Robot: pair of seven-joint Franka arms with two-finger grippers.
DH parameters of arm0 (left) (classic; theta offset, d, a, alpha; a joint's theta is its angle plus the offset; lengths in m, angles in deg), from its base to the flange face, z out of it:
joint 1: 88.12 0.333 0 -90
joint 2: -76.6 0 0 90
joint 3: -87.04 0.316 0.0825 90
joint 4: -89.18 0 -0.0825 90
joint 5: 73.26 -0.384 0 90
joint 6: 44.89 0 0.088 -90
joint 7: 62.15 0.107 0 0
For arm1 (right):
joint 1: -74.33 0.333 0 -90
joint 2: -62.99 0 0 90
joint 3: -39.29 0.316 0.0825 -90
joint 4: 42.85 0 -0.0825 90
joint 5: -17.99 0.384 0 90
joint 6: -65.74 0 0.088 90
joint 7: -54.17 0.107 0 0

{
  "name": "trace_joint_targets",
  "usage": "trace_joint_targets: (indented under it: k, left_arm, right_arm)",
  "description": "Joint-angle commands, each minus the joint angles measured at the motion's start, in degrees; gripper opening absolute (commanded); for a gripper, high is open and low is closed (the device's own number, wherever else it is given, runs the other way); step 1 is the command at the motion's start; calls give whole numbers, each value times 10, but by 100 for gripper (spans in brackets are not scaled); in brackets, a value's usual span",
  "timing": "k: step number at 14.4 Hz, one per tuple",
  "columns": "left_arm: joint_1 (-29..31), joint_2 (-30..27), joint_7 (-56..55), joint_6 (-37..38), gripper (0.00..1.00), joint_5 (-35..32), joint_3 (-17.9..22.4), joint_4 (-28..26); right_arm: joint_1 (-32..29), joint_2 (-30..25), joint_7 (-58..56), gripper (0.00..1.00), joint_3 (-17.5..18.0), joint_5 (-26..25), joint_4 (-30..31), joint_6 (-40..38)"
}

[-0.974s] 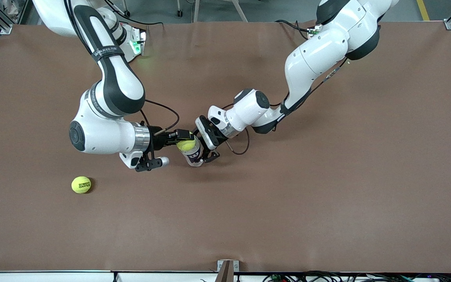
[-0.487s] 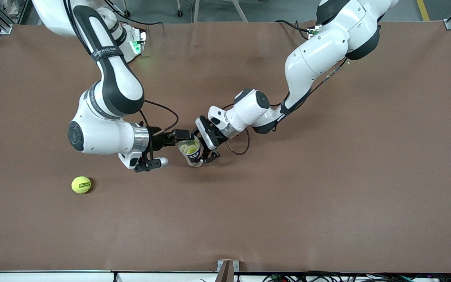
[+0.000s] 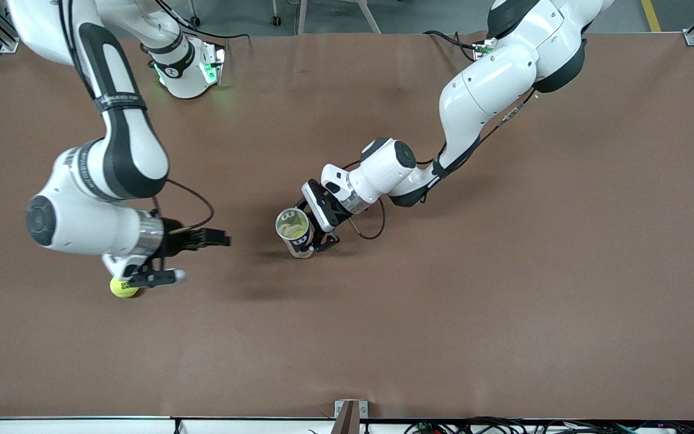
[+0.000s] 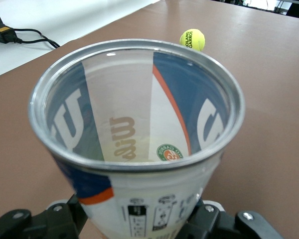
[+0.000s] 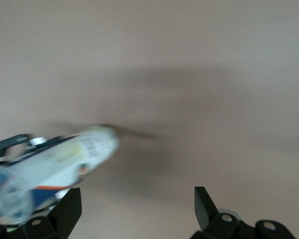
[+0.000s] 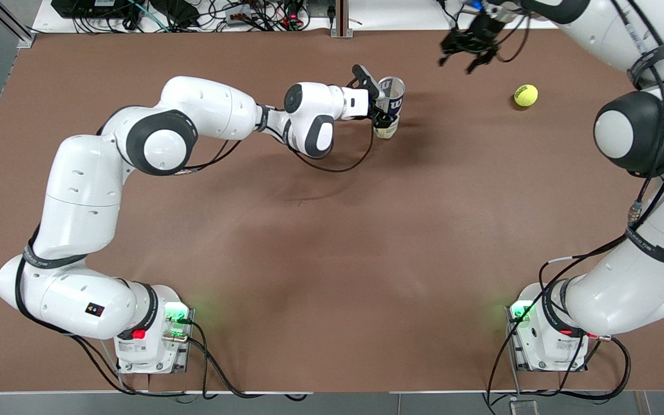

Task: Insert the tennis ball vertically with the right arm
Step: 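Move the right gripper to the second tennis ball and grasp it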

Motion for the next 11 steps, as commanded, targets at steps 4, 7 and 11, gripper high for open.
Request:
trace_joint_targets:
  k: [4,7,11]
  left_arm:
    - [-3,-1,0,0,77,10,1,5]
    - [-3,0,0,1,77,10,2,5]
    - [-5,0,1,1,77,10,2,6]
  right_arm:
    - [-46,44,-1,100,5,-158,-19,91]
    - [-65,92,-1,100,4,-188,-33,157]
    - [-125,112,-95,100,6,-188,-40,162]
